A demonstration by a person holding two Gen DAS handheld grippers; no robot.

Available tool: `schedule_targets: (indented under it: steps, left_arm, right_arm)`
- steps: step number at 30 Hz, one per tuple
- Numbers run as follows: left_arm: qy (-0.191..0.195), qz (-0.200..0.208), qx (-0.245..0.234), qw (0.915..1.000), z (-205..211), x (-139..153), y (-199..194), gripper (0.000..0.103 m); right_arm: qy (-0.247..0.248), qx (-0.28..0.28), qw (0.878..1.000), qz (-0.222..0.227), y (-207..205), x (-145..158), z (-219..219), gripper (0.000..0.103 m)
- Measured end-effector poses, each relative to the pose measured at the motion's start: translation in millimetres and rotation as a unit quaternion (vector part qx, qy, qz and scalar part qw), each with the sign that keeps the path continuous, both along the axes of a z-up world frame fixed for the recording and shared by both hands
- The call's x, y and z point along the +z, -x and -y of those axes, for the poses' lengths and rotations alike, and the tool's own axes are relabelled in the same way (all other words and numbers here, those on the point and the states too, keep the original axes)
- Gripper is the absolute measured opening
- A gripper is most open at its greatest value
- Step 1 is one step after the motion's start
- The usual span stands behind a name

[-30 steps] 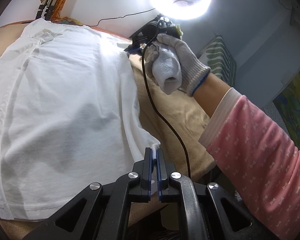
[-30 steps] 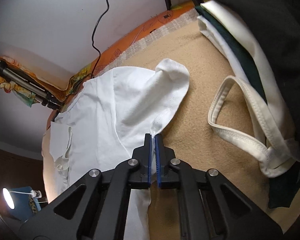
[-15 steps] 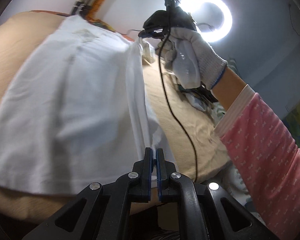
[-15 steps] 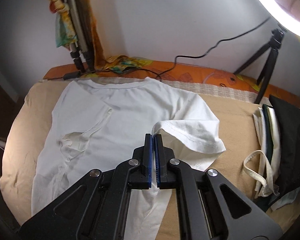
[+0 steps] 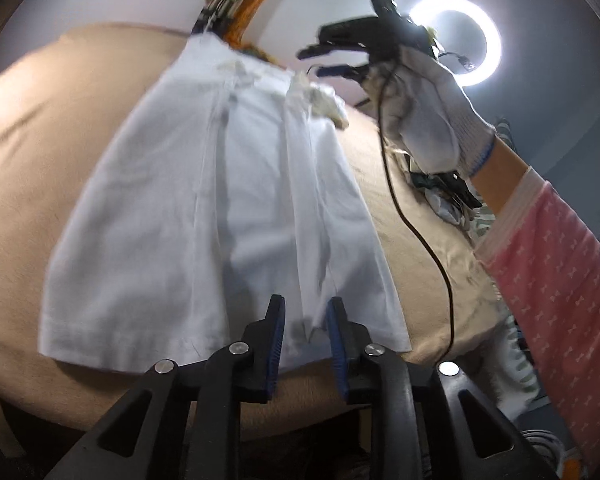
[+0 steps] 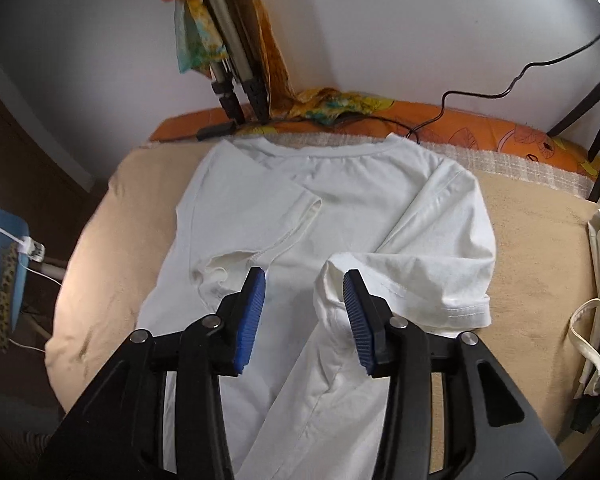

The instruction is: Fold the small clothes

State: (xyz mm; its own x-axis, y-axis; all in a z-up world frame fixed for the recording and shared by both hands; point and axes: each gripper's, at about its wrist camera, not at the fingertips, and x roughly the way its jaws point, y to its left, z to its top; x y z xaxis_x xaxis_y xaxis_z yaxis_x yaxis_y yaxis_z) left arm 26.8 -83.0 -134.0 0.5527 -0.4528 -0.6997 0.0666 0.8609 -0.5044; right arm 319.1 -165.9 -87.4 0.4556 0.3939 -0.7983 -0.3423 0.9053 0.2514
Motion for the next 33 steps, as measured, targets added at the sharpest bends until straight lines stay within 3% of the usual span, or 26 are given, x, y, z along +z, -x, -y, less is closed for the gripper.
schedule_targets:
  steps: [4, 7, 12, 17, 18, 21, 26, 28, 30, 33]
  left_arm:
    - [-0.016, 0.014, -0.011, 0.9997, 7, 2, -11, 0.027]
    - [-0.018, 0.009, -0.015, 0.9997, 12, -1, -16, 0.027]
    - [-0.029, 0.002, -0.024, 0.9993, 16, -5, -16, 0.027]
    - [-0.036, -0.003, -0.027, 0.9990, 21, -10, -17, 0.027]
    - [-0.039, -0.002, -0.029, 0.9988, 21, -10, -17, 0.027]
    - [-0.055, 0.003, -0.035, 0.9979, 26, -11, -17, 0.027]
    - [-0.079, 0.009, -0.040, 0.9960, 30, -12, -15, 0.026]
    - [-0.082, 0.010, -0.042, 0.9957, 31, -13, -15, 0.022]
    - [-0.074, 0.010, -0.047, 0.9960, 30, -14, -15, 0.003]
    - [-0.047, 0.004, -0.044, 0.9979, 24, -11, -12, 0.001]
  right_arm:
    - [0.012, -0.067, 0.998, -0.001, -15, 6, 38, 0.043]
    - [-0.029, -0.086, 0.996, -0.012, -23, 2, 57, 0.043]
    - [-0.031, -0.036, 0.999, -0.021, -18, -7, 31, 0.043]
    - [0.062, 0.004, 0.998, -0.021, -9, -27, -8, 0.042]
    - [0.078, 0.007, 0.997, -0.024, -9, -32, -13, 0.040]
    - [0.109, 0.022, 0.993, -0.031, -7, -42, -20, 0.013]
    - [0.118, 0.026, 0.992, -0.025, -4, -38, -20, 0.006]
    - [0.120, 0.022, 0.992, -0.023, -5, -35, -20, 0.005]
    - [0.119, 0.019, 0.992, -0.022, -5, -30, -21, 0.005]
    - [0.110, 0.020, 0.993, -0.023, -6, -17, -23, 0.004]
